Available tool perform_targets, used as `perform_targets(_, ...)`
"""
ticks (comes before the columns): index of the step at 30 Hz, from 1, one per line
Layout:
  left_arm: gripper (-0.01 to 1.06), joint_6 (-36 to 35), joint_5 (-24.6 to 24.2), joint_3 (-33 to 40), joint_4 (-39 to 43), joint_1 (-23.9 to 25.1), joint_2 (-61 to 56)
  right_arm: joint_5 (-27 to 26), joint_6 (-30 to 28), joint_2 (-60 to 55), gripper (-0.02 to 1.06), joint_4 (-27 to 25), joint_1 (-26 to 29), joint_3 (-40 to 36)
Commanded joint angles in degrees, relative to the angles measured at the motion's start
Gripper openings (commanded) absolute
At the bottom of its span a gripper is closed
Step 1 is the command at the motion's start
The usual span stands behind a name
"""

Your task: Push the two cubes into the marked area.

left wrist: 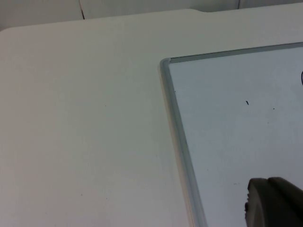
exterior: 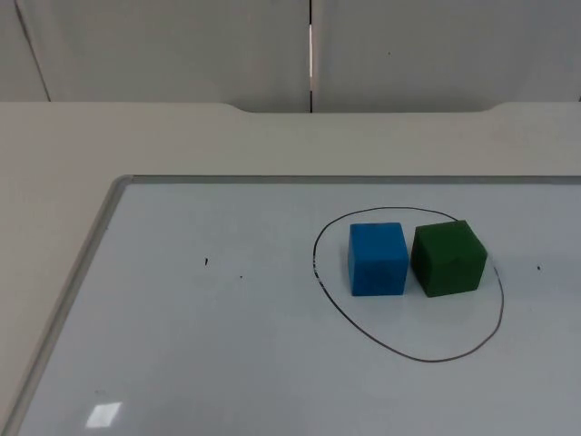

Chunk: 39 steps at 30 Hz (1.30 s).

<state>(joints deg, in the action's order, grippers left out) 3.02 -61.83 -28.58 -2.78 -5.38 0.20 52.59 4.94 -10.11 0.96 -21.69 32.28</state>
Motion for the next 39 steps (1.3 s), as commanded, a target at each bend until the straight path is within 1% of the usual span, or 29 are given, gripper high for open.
perform_targets(1,0.0,-0.1,0.2,0.3,-0.4,0.2,-0.2,2.6,-0.5,2.7,0.0,-0.2,-0.3,-0.3)
perform_targets(3,0.0,-0.1,0.2,0.3,-0.4,0.2,-0.2,3.0,-0.5,3.2,0.0,-0.2,-0.3,-0.4)
perform_targets(5,0.0,-0.1,0.2,0.3,-0.4,0.2,-0.2,3.8,-0.7,6.0,0.0,-0.1,-0.3,-1.4)
perform_targets(8,0.0,-0.1,0.2,0.3,-0.4,0.2,-0.2,3.8,-2.7,10.1,0.0,-1.6,-0.3,-1.4)
perform_targets(11,0.0,-0.1,0.2,0.3,-0.4,0.2,-0.2,4.4,-4.0,10.1,0.0,-2.7,-0.3,-1.4)
perform_targets(13,0.0,-0.1,0.2,0.3,-0.4,0.2,-0.2,7.4,-4.9,10.1,0.0,-2.8,-0.4,-1.5)
perform_targets(14,0.0,-0.1,0.2,0.3,-0.4,0.2,-0.2,9.4,-6.7,10.1,0.0,-2.7,-0.3,-2.0)
perform_targets(21,0.0,-0.1,0.2,0.3,-0.4,0.2,-0.2,9.3,-7.9,10.1,0.0,-3.9,-0.3,-2.7)
perform_targets(34,0.0,-0.1,0.2,0.3,-0.4,0.2,-0.2,9.3,-7.9,10.1,0.0,-3.9,-0.3,-2.7)
perform_targets(37,0.0,-0.1,0.2,0.3,-0.4,0.2,-0.2,9.3,-7.2,10.1,0.0,-3.4,-0.3,-2.7)
perform_targets(39,0.0,-0.1,0.2,0.3,-0.4,0.2,-0.2,9.3,-5.6,10.1,0.0,-2.4,-0.3,-2.7)
